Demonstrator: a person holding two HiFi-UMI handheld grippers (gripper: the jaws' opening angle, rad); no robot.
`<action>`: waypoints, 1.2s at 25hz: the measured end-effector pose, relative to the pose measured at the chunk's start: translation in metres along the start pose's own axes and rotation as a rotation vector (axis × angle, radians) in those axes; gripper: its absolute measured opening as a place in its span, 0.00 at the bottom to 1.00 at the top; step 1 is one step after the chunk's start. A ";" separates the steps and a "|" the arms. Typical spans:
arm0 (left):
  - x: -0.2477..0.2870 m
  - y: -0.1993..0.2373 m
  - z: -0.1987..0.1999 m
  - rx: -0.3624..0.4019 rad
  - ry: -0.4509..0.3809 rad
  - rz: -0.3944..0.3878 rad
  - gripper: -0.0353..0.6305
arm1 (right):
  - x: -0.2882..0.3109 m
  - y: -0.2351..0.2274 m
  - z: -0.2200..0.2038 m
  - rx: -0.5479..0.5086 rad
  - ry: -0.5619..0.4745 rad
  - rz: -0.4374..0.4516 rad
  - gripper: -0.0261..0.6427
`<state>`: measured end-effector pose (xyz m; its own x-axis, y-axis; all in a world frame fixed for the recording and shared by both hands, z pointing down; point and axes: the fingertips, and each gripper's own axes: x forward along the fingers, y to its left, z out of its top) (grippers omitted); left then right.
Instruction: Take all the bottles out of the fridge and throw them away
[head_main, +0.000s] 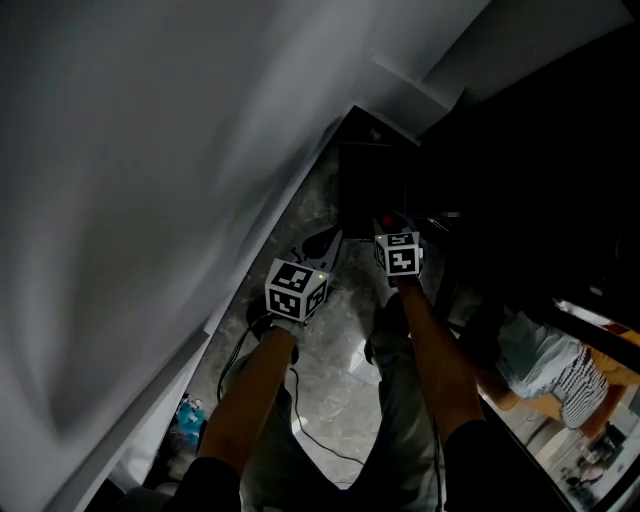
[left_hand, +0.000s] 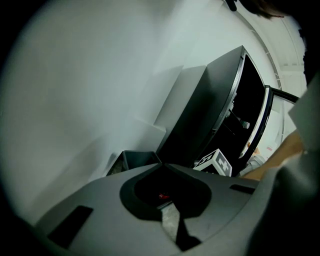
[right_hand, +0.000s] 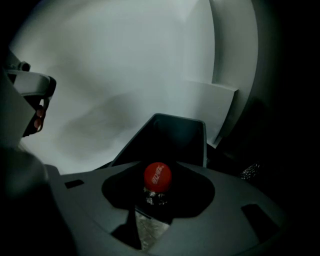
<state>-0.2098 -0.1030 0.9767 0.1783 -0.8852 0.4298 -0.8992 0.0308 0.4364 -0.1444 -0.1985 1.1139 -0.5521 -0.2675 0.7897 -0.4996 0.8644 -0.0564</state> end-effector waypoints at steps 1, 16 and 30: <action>0.001 0.000 -0.001 0.001 0.001 0.001 0.06 | 0.003 -0.001 -0.004 -0.007 0.014 -0.004 0.26; 0.016 0.005 -0.003 0.015 0.029 0.016 0.06 | 0.012 -0.016 -0.042 -0.048 0.097 -0.024 0.27; 0.015 -0.012 -0.003 0.016 0.095 0.015 0.06 | -0.022 -0.017 -0.026 -0.108 0.083 -0.044 0.19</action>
<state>-0.1951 -0.1155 0.9808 0.2012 -0.8367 0.5094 -0.9080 0.0357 0.4173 -0.1066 -0.1958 1.1140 -0.4724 -0.2738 0.8378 -0.4450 0.8946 0.0414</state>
